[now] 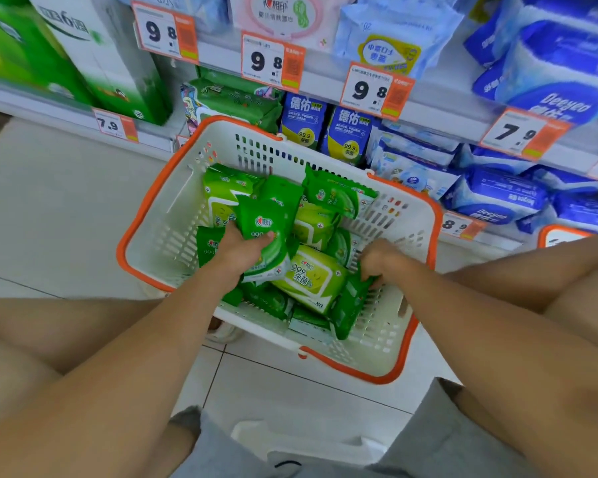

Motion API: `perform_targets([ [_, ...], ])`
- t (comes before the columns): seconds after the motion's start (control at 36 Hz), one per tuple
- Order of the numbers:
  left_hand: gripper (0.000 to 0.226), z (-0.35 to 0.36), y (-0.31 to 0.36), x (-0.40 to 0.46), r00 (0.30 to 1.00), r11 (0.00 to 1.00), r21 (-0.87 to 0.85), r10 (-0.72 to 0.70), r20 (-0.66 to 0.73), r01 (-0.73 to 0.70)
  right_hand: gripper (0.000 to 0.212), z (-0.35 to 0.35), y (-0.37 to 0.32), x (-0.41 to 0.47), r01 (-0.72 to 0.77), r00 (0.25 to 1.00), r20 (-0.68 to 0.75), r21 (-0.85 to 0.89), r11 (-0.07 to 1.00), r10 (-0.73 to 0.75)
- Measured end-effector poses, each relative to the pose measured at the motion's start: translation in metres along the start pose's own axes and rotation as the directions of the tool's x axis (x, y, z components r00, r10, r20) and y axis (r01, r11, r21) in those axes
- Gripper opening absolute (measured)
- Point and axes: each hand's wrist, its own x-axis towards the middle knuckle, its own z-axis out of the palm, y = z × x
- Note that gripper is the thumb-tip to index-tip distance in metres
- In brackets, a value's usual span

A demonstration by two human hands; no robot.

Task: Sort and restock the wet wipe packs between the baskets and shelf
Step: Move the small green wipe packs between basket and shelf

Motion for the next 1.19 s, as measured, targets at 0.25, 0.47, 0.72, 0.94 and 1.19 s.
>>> perform_targets([
  [0.25, 0.057, -0.004, 0.064, -0.017, 0.977, 0.976, -0.058, 0.213, 0.021, -0.212, 0.054, -0.123, -0.082, -0.122, 0.418, 0.907, -0.085, 0.279, 0.864, -0.412],
  [0.47, 0.04, -0.022, 0.205, -0.072, 0.892, 0.884, -0.186, 0.448, 0.068, -0.429, 0.022, -0.187, -0.168, -0.226, 0.493, 0.817, -0.167, 0.699, 0.518, -0.552],
  [0.72, 0.045, -0.039, 0.266, -0.105, 0.802, 0.785, -0.295, 0.59, 0.087, -0.545, 0.019, -0.205, -0.228, -0.248, 0.279, 0.696, -0.191, 0.96, 0.015, -0.692],
  [0.94, 0.048, -0.034, 0.283, -0.106, 0.681, 0.678, -0.246, 0.727, 0.087, -0.692, 0.025, -0.215, -0.231, -0.246, 0.307, 0.648, -0.294, 0.945, -0.112, -0.702],
  [1.19, 0.079, -0.032, 0.283, -0.102, 0.71, 0.717, -0.353, 0.682, 0.176, -0.601, 0.022, -0.224, -0.205, -0.269, 0.815, 0.474, -0.586, 0.574, 0.077, -0.657],
])
